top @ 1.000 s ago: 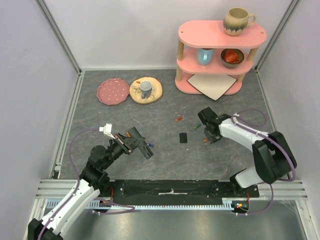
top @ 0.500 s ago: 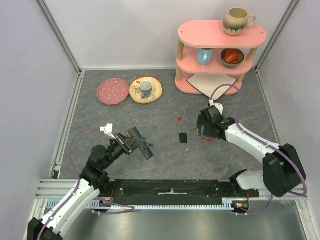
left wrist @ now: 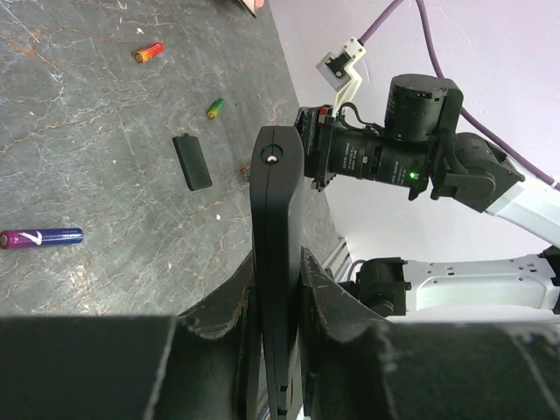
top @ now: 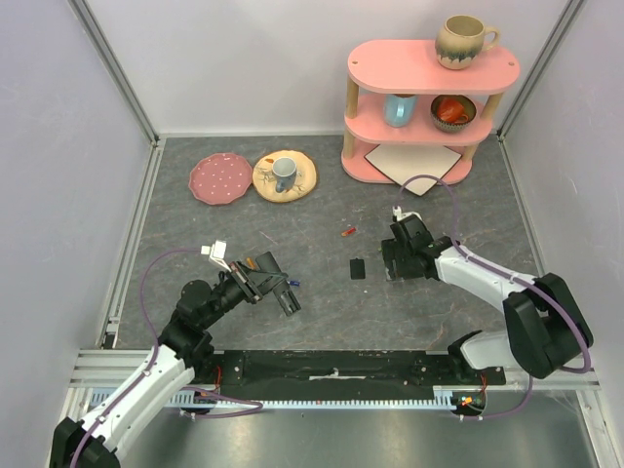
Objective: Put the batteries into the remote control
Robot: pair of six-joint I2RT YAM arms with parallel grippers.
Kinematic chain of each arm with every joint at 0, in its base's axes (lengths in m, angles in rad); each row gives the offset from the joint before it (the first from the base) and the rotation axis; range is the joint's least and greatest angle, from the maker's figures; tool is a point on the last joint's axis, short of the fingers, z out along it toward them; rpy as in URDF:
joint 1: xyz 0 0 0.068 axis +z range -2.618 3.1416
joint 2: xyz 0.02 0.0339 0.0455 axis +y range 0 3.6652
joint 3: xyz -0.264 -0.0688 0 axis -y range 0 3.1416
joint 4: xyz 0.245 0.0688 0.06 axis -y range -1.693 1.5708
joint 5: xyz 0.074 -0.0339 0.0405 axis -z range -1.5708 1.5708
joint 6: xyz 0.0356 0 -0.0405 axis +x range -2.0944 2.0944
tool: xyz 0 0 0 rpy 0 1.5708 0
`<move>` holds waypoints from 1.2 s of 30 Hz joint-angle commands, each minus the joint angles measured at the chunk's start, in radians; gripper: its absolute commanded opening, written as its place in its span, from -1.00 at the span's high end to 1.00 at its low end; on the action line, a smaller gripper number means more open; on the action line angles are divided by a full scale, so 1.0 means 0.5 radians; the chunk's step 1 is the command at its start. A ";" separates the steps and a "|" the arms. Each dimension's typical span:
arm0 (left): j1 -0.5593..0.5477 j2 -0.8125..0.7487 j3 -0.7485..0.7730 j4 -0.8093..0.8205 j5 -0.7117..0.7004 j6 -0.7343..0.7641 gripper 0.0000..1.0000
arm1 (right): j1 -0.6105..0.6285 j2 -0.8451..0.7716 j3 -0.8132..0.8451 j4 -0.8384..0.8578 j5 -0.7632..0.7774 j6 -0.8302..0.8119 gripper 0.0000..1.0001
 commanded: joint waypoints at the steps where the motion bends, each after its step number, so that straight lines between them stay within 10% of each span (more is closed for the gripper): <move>1: 0.011 0.008 0.019 0.117 0.030 0.066 0.96 | -0.007 0.051 0.061 0.078 -0.026 -0.068 -0.62; 27: 0.011 0.066 -0.005 0.172 0.043 0.023 0.96 | -0.090 0.101 -0.043 0.173 -0.124 0.055 0.09; 36: 0.011 0.063 -0.030 0.190 0.000 -0.008 0.96 | -0.099 -0.402 -0.177 0.298 -0.051 0.851 0.56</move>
